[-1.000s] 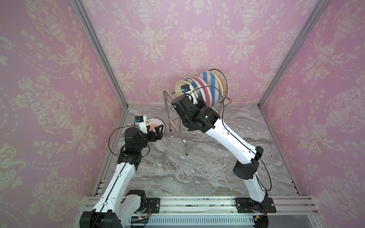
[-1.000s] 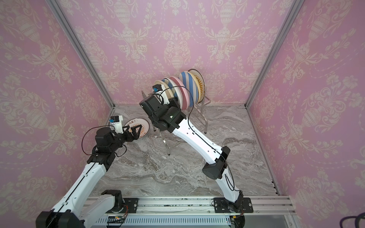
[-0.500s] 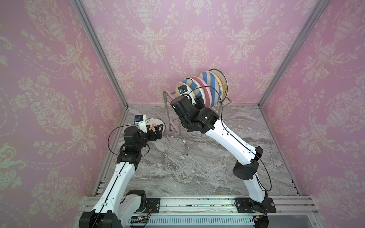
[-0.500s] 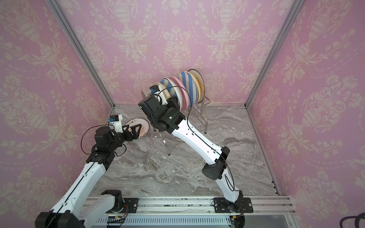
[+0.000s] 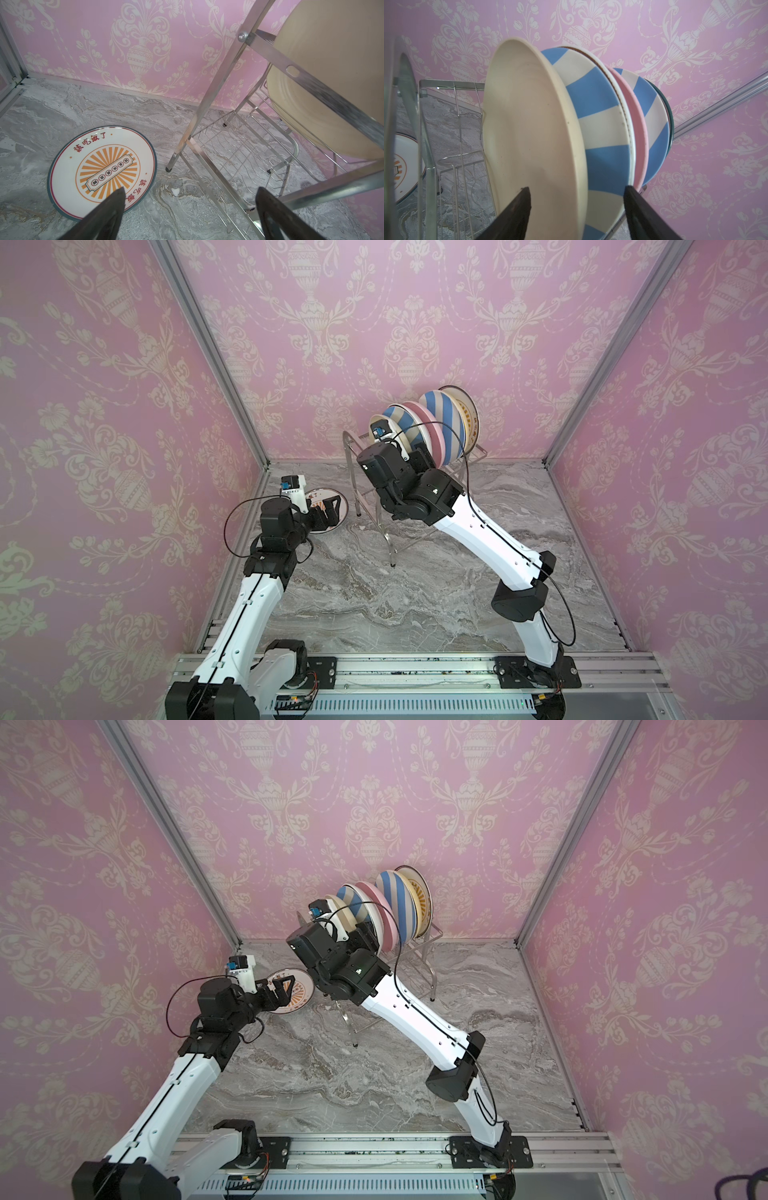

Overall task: Load plates into a dish rack
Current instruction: Place the plate on the dish rack.

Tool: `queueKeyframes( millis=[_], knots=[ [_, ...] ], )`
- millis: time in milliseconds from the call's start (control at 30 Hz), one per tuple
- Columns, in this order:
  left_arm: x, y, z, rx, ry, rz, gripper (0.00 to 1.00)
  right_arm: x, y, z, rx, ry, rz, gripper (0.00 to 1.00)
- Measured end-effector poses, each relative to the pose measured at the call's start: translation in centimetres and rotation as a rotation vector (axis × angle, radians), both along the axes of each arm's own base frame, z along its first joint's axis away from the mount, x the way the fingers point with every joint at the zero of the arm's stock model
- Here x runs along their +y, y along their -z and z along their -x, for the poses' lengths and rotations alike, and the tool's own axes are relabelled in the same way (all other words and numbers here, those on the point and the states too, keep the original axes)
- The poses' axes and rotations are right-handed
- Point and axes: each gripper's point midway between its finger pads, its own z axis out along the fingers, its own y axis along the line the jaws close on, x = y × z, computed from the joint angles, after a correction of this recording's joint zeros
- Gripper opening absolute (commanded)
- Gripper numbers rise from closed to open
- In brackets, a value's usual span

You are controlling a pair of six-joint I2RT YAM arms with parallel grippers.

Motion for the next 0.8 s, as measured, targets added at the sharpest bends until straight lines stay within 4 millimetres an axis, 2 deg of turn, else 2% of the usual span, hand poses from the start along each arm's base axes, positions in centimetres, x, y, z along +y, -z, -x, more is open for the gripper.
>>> queueKeyframes(
  millis=[300,433,567,800],
  knots=[
    [1.1,-0.9,-1.2,0.013,-0.054,-0.050,0.99,-3.2,-4.1,2.7,-0.030,-0.042,-0.129,0.81],
    [1.5,-1.0,-2.4,0.029,-0.071,-0.072,0.99,-4.5,-5.1,3.8,-0.032,-0.049,-0.164,0.83],
    [1.8,-0.7,-3.6,0.047,-0.087,-0.096,0.99,-6.4,-4.4,5.4,-0.002,-0.061,-0.172,0.84],
    [2.2,-0.8,-5.9,0.058,-0.096,-0.139,0.99,-12.9,-1.8,10.2,0.034,-0.080,-0.235,0.86]
  ],
)
